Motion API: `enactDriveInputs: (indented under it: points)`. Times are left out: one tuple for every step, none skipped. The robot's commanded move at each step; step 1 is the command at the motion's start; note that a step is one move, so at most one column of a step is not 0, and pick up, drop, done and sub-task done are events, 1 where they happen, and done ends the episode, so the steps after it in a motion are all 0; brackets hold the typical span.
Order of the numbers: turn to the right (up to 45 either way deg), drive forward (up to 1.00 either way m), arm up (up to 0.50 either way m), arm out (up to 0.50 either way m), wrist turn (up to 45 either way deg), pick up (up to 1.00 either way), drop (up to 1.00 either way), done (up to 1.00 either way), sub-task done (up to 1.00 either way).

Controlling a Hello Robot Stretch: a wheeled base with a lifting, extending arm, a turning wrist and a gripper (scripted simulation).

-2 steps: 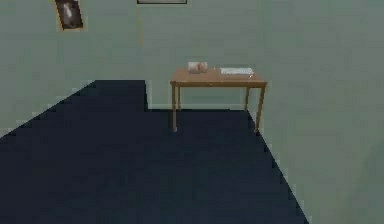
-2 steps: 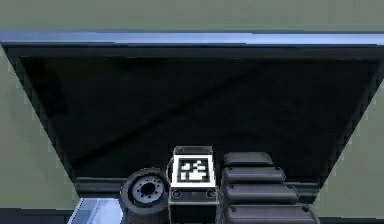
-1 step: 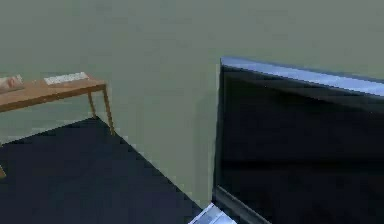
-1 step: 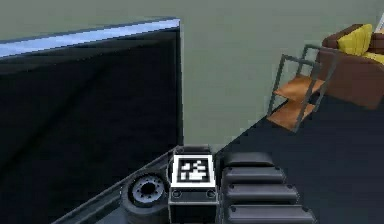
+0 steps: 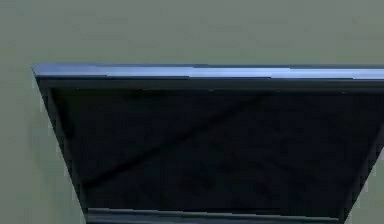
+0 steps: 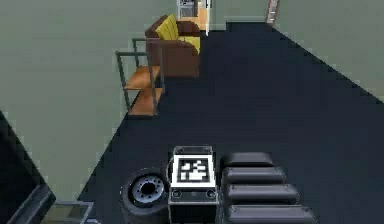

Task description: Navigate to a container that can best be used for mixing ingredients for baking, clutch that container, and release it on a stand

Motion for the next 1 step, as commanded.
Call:
enactDriveInputs:
  points:
    - [45.0, 0.00, 0.00, 0.00, 0.0, 0.00, 0.00, 0.00, 0.00]
